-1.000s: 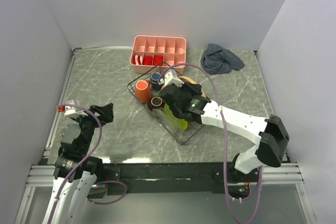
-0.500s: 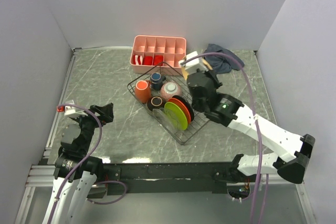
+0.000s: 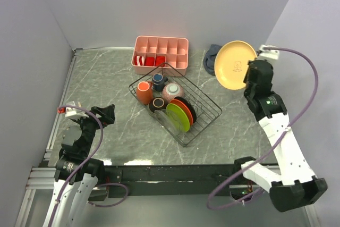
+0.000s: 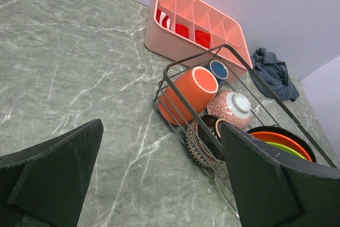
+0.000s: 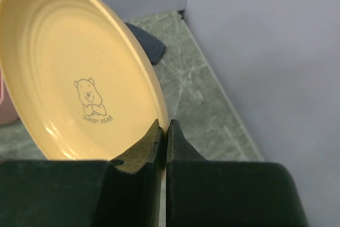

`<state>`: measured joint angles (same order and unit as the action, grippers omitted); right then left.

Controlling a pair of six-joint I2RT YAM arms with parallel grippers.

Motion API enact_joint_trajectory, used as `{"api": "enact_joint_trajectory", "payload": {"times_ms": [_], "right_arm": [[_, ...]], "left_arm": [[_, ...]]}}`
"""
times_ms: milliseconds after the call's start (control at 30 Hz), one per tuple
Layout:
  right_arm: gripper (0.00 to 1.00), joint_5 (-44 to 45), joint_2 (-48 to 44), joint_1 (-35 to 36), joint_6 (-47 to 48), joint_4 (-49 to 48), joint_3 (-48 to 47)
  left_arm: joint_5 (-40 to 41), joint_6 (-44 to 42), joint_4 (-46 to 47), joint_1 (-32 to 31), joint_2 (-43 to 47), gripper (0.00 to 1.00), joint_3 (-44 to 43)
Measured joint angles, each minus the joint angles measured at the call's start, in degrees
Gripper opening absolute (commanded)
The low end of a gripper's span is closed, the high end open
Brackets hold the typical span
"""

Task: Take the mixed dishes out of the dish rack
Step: Pick up the plate from the dish rack, then place the plate at the center of the board.

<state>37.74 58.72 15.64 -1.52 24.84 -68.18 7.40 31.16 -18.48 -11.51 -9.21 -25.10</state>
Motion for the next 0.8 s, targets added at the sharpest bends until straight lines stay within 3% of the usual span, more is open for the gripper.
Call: {"api": "enact_joint_trajectory", "payload": {"times_ms": [367, 567, 800], "right_arm": [[0.00, -29.0, 0.1, -34.0, -25.7, -5.3, 16.8], [0.00, -36.6, 6.1, -41.9, -35.8, -12.9, 24.2], [0.00, -43.3, 16.8, -44.9, -42.6, -22.5, 27.3]], "left_arm": [[-0.1, 0.0, 0.1, 0.0, -0.1, 0.99, 0.0], [-0.5, 0.0, 0.1, 0.0, -0.5, 0.99, 0.0], [-0.9, 0.0, 0.2, 0.0, -1.7, 0.99, 0.0]]}}
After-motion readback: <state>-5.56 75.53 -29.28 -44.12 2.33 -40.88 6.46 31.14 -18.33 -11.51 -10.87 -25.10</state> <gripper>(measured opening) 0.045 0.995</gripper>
